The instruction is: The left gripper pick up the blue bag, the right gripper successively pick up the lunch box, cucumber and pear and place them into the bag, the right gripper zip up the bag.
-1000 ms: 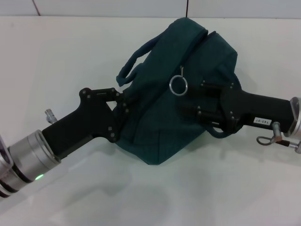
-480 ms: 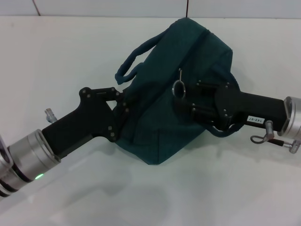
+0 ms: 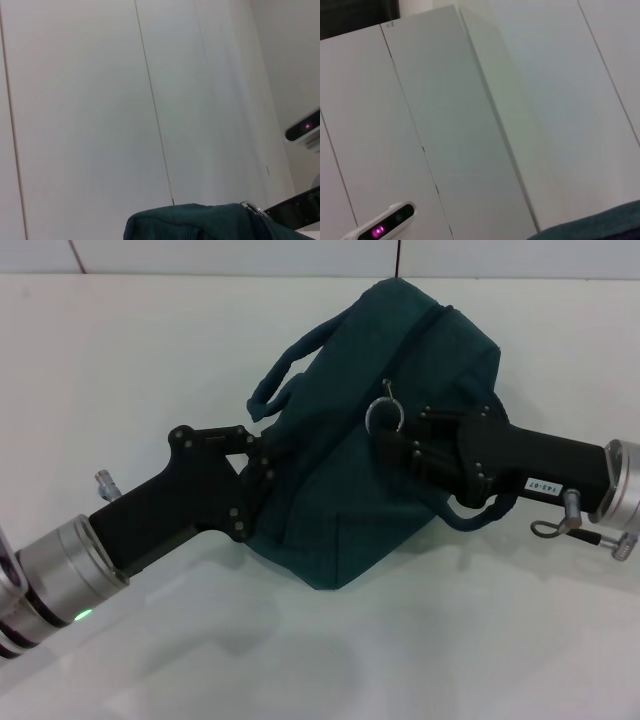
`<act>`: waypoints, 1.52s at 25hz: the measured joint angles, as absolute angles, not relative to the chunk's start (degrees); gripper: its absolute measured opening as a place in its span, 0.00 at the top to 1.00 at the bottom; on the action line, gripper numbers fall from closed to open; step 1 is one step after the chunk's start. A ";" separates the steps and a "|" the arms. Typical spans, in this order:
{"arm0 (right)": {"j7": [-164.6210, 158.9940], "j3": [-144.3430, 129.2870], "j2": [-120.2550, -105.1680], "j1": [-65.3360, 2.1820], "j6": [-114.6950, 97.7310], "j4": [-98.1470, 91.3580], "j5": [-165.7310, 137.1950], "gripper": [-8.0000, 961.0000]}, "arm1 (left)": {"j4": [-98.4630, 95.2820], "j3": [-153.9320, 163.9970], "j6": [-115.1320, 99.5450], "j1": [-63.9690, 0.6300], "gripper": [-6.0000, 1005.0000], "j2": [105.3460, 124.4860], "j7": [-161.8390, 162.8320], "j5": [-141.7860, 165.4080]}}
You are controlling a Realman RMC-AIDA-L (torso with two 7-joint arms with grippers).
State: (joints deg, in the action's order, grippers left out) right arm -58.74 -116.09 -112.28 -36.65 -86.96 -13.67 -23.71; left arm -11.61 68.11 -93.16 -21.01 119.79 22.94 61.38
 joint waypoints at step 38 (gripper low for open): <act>-32.65 -94.57 -115.25 -24.47 -87.61 -14.75 -23.17 0.97 | -12.39 70.66 -97.44 -20.35 0.95 118.64 21.79 64.65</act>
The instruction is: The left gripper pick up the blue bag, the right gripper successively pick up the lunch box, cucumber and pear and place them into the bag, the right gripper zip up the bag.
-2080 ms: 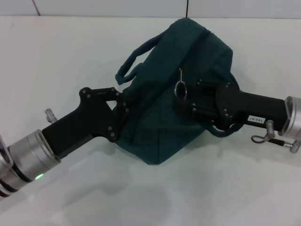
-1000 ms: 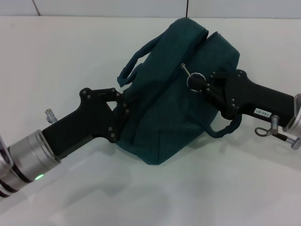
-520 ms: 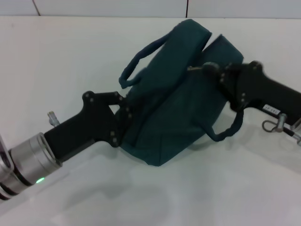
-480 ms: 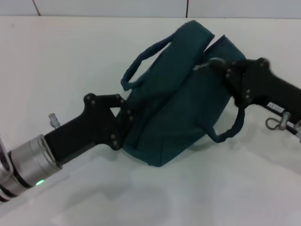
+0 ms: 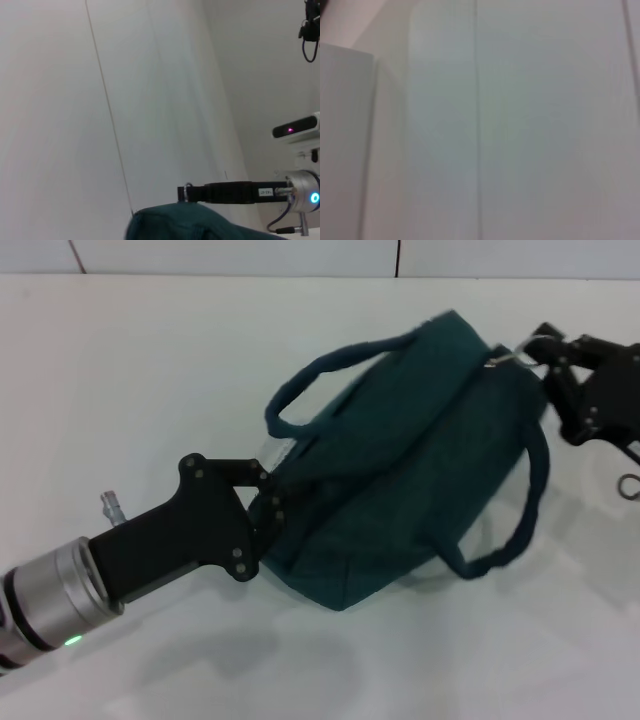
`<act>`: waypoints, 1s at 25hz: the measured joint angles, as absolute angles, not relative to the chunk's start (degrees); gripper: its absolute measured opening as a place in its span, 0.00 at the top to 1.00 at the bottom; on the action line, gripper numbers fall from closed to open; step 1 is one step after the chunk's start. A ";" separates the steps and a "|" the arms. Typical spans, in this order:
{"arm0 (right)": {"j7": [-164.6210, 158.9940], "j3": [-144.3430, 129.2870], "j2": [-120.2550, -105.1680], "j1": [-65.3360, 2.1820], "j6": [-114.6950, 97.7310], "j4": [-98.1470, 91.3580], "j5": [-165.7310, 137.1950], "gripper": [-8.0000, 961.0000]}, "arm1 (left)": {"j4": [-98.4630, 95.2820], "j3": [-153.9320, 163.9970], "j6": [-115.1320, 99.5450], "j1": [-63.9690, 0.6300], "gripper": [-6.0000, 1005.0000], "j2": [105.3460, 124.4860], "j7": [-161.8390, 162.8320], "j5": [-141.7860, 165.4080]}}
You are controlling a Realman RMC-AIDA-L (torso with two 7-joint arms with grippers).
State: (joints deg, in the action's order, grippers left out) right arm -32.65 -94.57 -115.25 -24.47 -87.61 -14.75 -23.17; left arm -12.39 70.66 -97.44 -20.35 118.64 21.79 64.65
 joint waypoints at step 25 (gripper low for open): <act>-32.31 -87.34 -115.03 -20.94 -82.13 -14.48 -23.37 0.96 | -12.48 70.47 -93.73 -23.28 0.95 116.88 30.98 57.76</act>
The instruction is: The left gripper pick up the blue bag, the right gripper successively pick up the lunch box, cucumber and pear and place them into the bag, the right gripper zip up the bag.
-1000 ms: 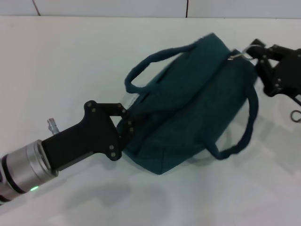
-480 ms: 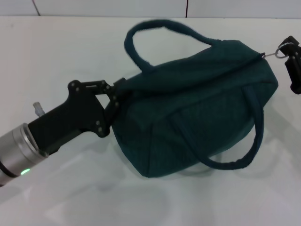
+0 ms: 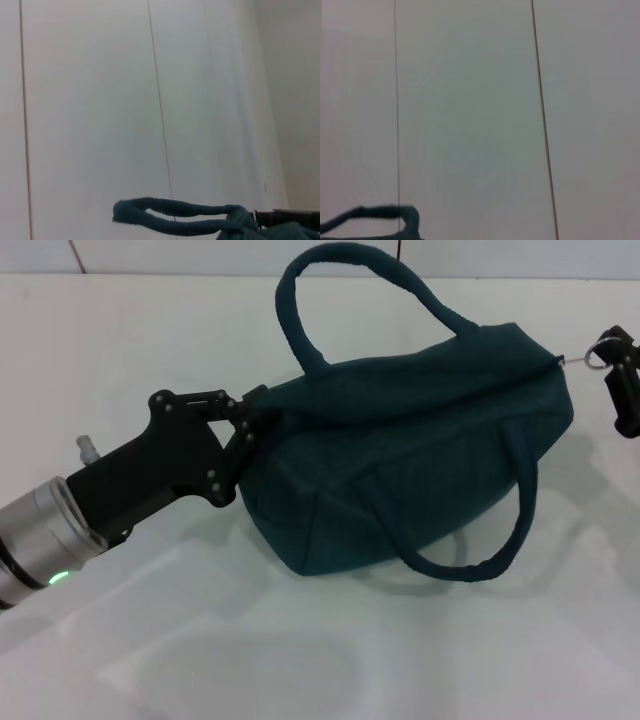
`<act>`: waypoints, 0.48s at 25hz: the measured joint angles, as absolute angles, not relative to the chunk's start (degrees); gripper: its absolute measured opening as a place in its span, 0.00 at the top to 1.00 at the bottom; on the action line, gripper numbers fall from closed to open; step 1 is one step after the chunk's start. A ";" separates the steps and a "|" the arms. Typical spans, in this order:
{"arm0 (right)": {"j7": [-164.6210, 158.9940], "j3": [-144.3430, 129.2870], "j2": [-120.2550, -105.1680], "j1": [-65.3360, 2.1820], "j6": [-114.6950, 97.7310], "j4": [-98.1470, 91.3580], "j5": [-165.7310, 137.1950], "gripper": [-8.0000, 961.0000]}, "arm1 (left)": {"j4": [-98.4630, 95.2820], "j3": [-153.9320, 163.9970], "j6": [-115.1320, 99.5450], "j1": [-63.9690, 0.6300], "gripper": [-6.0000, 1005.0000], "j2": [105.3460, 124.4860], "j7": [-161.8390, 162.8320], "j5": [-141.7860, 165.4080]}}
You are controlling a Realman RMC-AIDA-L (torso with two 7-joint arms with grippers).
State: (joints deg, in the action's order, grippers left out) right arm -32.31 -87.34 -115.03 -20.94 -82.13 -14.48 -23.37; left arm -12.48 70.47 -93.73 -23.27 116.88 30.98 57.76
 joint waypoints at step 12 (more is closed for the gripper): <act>-33.70 -87.45 -115.04 -22.15 -79.54 -14.29 -23.56 0.92 | -12.48 70.45 -92.37 -24.35 0.95 117.17 30.58 58.08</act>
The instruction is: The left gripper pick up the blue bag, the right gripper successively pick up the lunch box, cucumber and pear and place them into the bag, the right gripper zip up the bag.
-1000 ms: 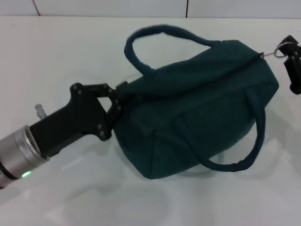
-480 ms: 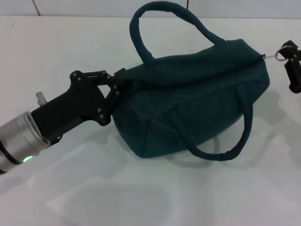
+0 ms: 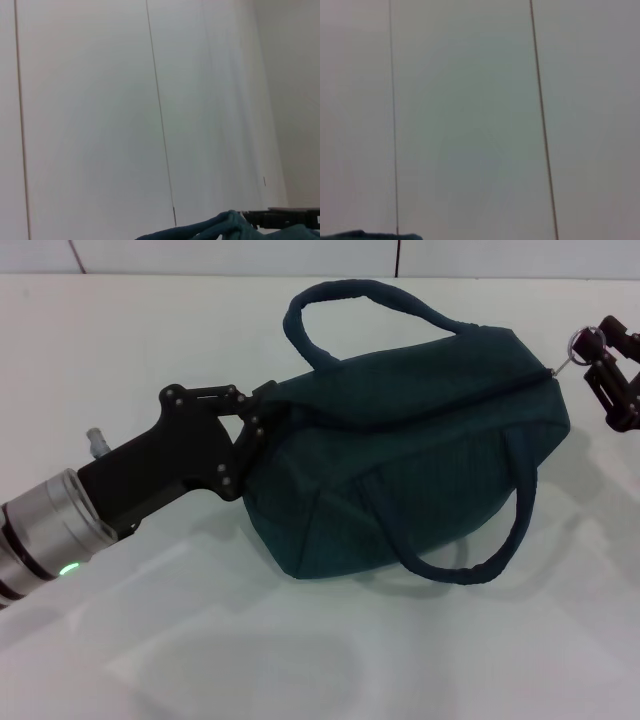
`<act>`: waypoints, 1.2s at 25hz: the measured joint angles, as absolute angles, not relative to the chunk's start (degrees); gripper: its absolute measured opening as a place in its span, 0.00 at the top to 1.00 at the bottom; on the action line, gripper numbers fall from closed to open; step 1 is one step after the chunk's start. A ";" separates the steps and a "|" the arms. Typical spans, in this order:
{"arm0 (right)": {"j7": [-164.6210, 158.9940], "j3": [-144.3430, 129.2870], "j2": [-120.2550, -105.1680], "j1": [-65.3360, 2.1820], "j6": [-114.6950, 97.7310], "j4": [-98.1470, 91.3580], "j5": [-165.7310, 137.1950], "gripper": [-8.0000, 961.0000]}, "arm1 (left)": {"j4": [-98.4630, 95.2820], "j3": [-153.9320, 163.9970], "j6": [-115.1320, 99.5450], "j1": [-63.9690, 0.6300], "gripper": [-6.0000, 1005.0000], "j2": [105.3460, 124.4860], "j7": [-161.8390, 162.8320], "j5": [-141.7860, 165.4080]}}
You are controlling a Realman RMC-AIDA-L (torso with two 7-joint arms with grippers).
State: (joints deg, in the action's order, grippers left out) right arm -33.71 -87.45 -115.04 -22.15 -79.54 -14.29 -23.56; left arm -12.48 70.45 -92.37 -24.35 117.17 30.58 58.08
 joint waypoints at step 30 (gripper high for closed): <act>-38.13 -85.99 -113.58 -19.40 -77.34 -13.86 -28.74 0.42 | -12.48 70.77 -90.95 -25.10 0.95 117.42 30.59 58.38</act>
